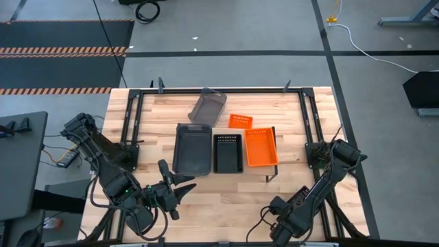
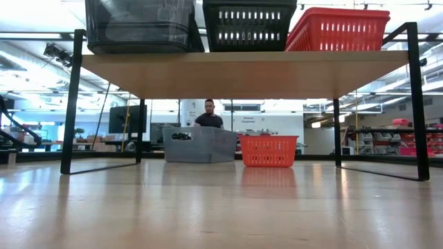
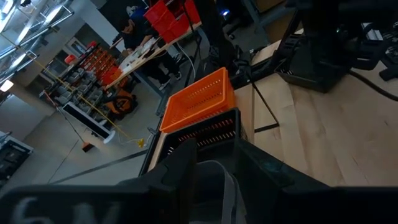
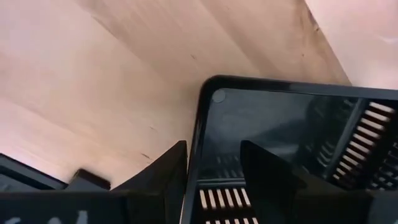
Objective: Stack baskets on shelf by color
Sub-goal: Stack the black bin on top of the black bins on the shelf
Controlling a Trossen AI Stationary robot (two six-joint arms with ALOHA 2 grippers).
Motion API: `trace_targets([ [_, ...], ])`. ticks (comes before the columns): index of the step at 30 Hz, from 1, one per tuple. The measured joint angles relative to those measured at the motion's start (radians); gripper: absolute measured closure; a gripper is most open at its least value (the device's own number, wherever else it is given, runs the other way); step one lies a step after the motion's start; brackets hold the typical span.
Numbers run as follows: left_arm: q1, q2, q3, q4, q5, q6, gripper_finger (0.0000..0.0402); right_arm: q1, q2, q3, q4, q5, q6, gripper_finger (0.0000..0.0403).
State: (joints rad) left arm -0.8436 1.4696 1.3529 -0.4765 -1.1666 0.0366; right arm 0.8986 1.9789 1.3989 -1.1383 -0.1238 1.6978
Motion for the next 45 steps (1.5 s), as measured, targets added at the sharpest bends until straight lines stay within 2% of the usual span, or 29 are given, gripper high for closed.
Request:
trace_targets([
  [5, 0.0, 0.0, 0.0, 0.0, 0.0, 0.0, 0.0285, -0.007, 0.0, 0.007, -0.002, -0.035, -0.038, 0.0266],
  [12, 0.0, 0.0, 0.0, 0.0, 0.0, 0.001, 0.0285, -0.03, 0.0, 0.019, 0.019, -0.038, -0.121, 0.0384],
  [17, 0.0, 0.0, 0.0, 0.0, 0.0, 0.001, 0.0285, -0.052, -0.001, 0.025, 0.093, -0.038, -0.156, 0.0372],
  [21, 0.0, 0.0, 0.0, 0.0, 0.0, 0.001, 0.0285, -0.066, -0.001, 0.083, 0.102, -0.011, -0.196, 0.0386],
  [25, 0.0, 0.0, 0.0, 0.0, 0.0, 0.001, 0.0285, -0.078, -0.001, 0.179, 0.108, 0.087, -0.286, 0.0386],
  [32, 0.004, 0.0, 0.0, 0.06, 0.015, -0.031, 0.0285, -0.111, -0.001, 0.352, 0.107, 0.295, -0.56, 0.0381],
  [36, 0.016, 0.001, 0.0, 0.141, 0.169, -0.08, 0.0285, -0.123, -0.001, 0.438, 0.098, 0.37, -0.729, 0.0385],
  [42, 0.048, 0.002, 0.0, 0.209, 0.533, -0.019, 0.0285, -0.126, -0.002, 0.561, 0.097, 0.417, -0.957, 0.0384],
  [45, 0.056, 0.002, 0.0, 0.247, 0.625, -0.017, 0.0285, -0.118, -0.002, 0.622, 0.096, 0.423, -1.065, 0.0384],
])
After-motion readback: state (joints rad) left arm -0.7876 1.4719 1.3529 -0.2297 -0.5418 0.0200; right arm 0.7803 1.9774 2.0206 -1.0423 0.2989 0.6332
